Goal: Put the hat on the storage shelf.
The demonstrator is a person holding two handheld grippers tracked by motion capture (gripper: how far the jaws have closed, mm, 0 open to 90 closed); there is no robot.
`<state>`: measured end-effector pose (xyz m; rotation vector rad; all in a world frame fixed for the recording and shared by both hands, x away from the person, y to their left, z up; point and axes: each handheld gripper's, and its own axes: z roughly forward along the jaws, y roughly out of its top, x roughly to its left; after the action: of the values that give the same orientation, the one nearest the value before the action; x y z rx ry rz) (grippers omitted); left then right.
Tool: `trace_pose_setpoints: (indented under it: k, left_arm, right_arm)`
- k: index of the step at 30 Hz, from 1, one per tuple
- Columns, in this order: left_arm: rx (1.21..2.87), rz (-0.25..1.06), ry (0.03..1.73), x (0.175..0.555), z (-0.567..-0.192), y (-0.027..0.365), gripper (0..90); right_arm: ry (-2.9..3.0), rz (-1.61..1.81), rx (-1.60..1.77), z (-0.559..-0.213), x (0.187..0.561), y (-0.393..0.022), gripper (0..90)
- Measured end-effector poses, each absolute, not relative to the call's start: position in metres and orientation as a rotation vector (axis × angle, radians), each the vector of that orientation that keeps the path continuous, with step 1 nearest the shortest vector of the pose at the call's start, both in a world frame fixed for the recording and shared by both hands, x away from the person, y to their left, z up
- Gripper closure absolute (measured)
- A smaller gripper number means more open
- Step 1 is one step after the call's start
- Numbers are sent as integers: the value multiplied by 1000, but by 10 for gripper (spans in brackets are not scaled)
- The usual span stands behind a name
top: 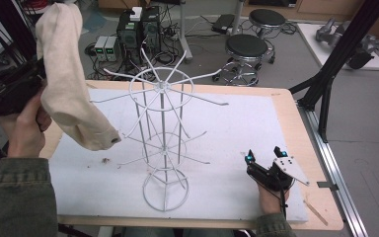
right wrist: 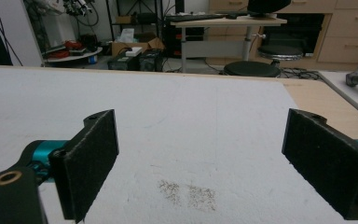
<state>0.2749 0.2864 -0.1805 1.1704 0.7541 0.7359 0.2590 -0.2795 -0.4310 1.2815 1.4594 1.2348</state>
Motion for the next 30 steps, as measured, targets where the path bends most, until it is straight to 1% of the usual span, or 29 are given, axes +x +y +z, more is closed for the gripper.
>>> trace_pose_setpoints:
  k: [11,18,27,30]
  left_arm:
    - [1153,722,710,274,-176,290,792]
    - [1167,699,659,271,-170,282,792]
    - [1233,710,635,269,-157,257,791]
    - [1298,744,657,271,-157,246,791]
  right_arm:
    - [1460,1237,1279,-431,259,-279,97]
    - [1459,1235,1279,-431,259,-279,97]
    - [1461,1237,1276,-431,259,-279,97]
    - [1461,1238,1275,-431,259,-279,97]
